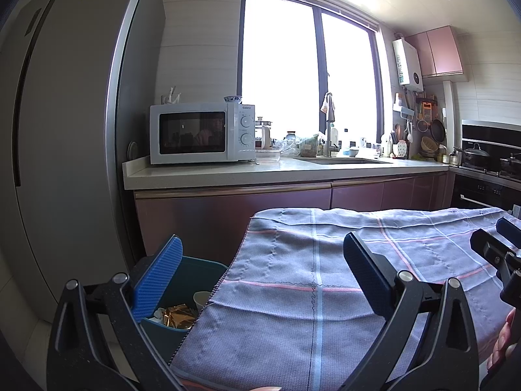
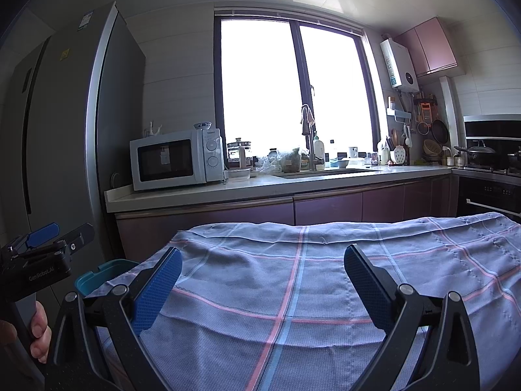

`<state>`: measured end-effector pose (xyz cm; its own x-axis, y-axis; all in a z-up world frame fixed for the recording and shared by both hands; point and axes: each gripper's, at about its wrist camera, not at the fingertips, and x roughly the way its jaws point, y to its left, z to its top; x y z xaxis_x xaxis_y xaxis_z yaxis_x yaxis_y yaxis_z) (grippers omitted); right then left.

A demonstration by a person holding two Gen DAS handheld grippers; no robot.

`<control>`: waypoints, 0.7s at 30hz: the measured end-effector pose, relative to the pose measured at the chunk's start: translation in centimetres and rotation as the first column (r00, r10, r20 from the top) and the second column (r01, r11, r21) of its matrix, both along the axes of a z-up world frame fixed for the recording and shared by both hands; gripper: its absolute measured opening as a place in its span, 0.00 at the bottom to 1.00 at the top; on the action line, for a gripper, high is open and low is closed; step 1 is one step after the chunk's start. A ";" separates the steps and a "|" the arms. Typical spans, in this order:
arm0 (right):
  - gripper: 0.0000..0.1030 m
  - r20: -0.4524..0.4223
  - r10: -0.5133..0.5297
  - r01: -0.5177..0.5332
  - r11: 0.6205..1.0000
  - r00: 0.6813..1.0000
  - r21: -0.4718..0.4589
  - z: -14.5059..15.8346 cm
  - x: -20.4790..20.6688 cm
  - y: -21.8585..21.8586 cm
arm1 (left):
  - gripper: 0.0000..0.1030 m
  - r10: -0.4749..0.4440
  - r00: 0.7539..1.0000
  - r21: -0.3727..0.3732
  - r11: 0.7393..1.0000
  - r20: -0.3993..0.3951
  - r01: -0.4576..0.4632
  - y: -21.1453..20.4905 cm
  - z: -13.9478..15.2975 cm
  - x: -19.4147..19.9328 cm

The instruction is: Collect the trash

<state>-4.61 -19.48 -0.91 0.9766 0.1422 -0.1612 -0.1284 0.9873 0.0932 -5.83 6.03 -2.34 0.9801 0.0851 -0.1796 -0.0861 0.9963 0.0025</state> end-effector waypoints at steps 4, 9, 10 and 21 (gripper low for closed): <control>0.94 0.000 0.000 0.000 1.000 1.000 0.001 0.0 0.0 0.0 | 0.95 0.000 1.000 -0.001 1.000 0.000 0.000 0.0 0.1 0.0; 0.94 0.000 0.000 0.000 1.000 1.000 0.000 0.0 0.0 0.0 | 0.95 0.002 1.000 0.000 1.000 -0.002 -0.002 0.0 0.0 0.1; 0.94 0.000 0.001 -0.001 1.000 1.000 0.001 0.0 0.0 0.0 | 0.95 0.001 1.000 0.000 1.000 -0.002 -0.001 0.0 0.0 0.1; 0.94 0.003 -0.004 0.004 1.000 1.000 0.002 0.0 -0.1 -0.1 | 0.95 0.005 1.000 -0.001 1.000 -0.003 -0.005 -0.1 -0.1 0.0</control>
